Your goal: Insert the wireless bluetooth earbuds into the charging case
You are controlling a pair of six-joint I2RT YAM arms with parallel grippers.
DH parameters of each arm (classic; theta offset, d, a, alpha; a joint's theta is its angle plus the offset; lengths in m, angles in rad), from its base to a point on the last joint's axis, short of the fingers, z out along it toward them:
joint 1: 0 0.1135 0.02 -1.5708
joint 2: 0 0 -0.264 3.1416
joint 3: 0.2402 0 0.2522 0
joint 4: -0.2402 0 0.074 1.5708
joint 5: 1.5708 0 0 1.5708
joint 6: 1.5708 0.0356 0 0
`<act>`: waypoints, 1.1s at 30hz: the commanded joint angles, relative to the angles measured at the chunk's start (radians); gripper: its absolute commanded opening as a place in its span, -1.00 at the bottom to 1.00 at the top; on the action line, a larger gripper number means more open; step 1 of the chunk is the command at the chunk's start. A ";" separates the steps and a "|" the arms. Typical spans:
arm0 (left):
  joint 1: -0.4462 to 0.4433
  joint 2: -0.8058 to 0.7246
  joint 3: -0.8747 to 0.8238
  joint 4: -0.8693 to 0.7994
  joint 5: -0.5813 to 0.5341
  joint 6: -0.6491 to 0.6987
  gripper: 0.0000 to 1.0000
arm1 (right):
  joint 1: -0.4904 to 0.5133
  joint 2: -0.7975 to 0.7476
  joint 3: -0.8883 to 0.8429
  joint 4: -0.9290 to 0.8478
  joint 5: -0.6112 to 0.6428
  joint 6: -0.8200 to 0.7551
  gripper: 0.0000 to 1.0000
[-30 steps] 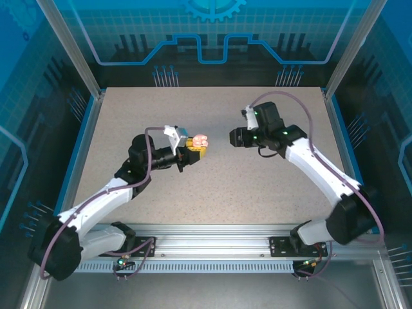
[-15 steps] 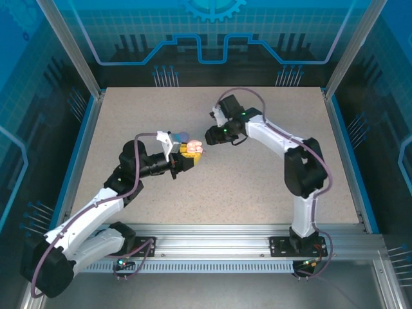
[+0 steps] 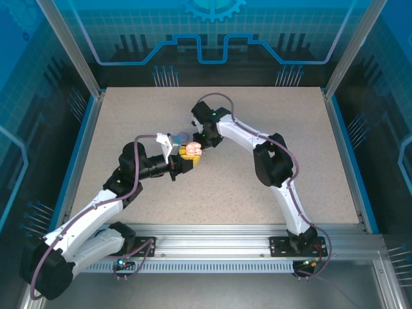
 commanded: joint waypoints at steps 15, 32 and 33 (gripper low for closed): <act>0.009 -0.018 -0.016 0.015 -0.007 -0.019 -0.65 | 0.039 0.172 0.221 -0.222 0.084 0.019 -0.28; 0.009 -0.024 -0.020 0.020 -0.013 -0.021 -0.65 | 0.053 0.258 0.307 -0.307 0.127 0.017 -0.28; 0.010 -0.024 -0.019 0.019 -0.015 -0.021 -0.65 | 0.054 0.263 0.311 -0.313 0.135 0.019 -0.29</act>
